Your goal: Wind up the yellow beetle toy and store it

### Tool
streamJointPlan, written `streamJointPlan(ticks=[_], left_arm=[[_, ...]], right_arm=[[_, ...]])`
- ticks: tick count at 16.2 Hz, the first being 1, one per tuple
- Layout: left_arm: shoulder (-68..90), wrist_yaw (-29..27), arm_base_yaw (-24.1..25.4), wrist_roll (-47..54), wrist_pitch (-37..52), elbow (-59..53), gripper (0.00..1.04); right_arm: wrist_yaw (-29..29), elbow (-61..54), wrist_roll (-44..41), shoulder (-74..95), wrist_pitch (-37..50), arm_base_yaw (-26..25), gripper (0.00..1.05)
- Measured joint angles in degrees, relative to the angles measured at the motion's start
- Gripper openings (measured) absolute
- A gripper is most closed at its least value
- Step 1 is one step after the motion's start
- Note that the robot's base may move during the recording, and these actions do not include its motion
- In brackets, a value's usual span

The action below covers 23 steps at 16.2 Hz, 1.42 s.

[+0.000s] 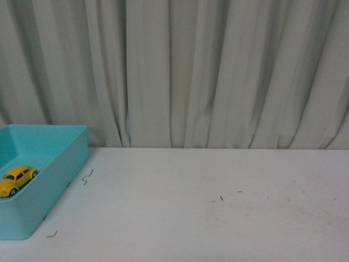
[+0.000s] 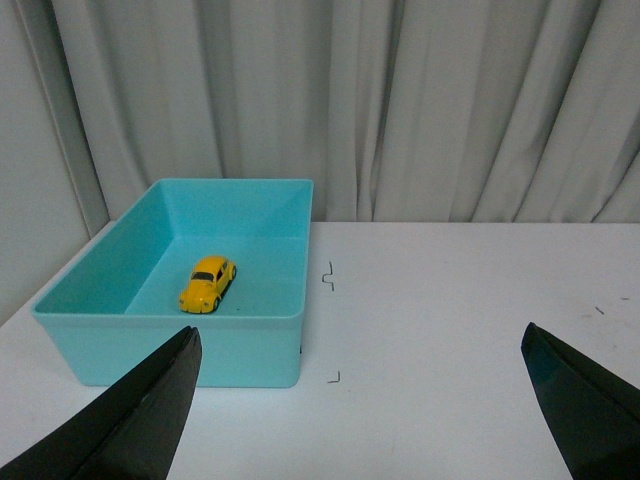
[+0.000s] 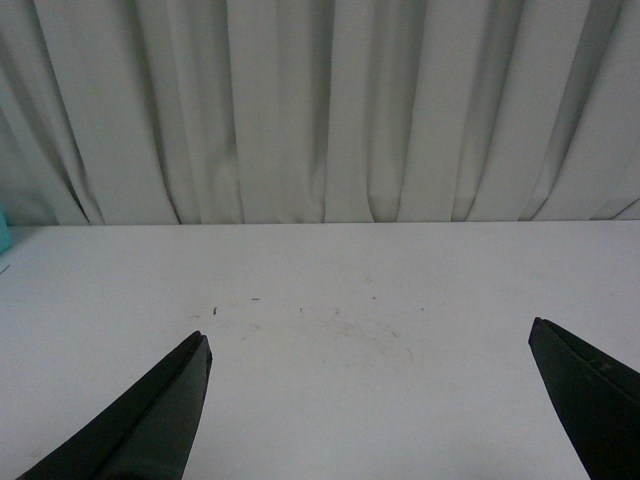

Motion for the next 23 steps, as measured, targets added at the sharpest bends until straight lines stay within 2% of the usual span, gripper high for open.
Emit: streamJointPlan(ticks=[23], left_arm=[[0.0,0.0,0.0,0.0,0.0,0.0,0.98]], right_arm=[[0.0,0.0,0.2,0.0,0.0,0.0,0.98]])
